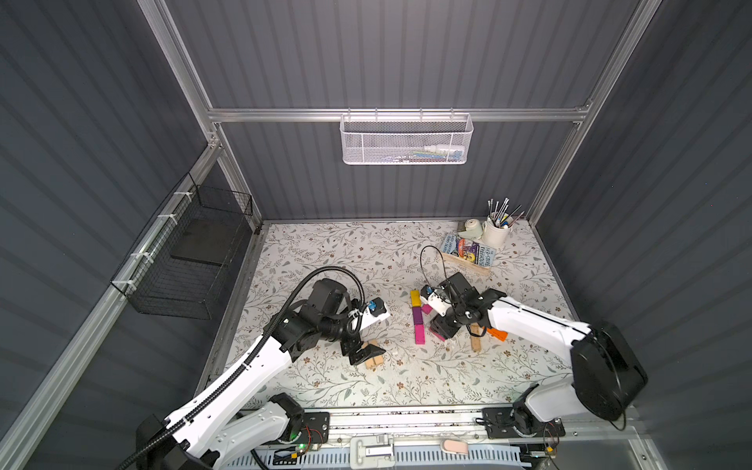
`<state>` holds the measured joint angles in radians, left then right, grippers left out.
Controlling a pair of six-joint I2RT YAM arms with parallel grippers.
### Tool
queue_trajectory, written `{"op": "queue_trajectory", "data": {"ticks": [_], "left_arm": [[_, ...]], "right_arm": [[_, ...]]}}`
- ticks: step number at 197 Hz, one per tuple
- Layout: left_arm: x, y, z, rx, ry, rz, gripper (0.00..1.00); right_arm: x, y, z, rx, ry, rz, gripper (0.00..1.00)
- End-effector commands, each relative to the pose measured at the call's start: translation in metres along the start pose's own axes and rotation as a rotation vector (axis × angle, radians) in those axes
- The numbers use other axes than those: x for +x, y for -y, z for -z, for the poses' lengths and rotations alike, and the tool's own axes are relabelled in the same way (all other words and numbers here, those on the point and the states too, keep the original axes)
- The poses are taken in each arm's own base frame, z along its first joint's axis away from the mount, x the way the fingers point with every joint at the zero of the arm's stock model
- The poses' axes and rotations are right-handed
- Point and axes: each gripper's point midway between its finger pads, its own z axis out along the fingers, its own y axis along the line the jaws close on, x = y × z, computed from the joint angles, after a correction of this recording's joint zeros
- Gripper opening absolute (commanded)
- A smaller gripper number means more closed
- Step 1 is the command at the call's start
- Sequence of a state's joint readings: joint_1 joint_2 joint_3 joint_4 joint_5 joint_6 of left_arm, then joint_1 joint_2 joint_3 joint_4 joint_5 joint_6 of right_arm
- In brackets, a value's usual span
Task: Assemble the letter k with building blocks
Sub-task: Assemble the building block at the center of the board.
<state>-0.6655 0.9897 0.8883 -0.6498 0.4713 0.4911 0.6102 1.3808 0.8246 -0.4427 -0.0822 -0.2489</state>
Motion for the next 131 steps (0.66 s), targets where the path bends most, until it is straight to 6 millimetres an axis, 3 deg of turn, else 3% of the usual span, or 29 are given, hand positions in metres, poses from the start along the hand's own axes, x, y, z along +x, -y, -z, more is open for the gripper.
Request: {"op": "queue_trajectory", "data": {"ticks": [1,22,46,68,105,131], "left_arm": [[0.003,0.003,0.003,-0.003,0.0,-0.019,1.0],[0.003,0.003,0.004,-0.004,0.004,-0.019,1.0],[0.002,0.004,0.004,0.0,0.01,-0.021,1.0],[0.002,0.006,0.004,0.007,0.014,-0.022,1.0],[0.003,0.006,0.007,-0.01,0.023,-0.03,1.0],[0.004,0.007,0.009,-0.022,0.03,-0.033,1.0]], "right_arm": [[0.003,0.0,0.013,0.063,0.056,0.149,0.64],[0.015,-0.012,0.024,0.002,0.028,0.157,0.66],[0.036,-0.034,0.019,-0.137,-0.067,0.144,0.66],[0.051,-0.028,0.003,-0.138,-0.169,0.101,0.63],[0.05,-0.018,-0.021,-0.124,-0.186,0.083,0.59],[0.053,-0.009,-0.028,-0.114,-0.186,0.062,0.55]]}}
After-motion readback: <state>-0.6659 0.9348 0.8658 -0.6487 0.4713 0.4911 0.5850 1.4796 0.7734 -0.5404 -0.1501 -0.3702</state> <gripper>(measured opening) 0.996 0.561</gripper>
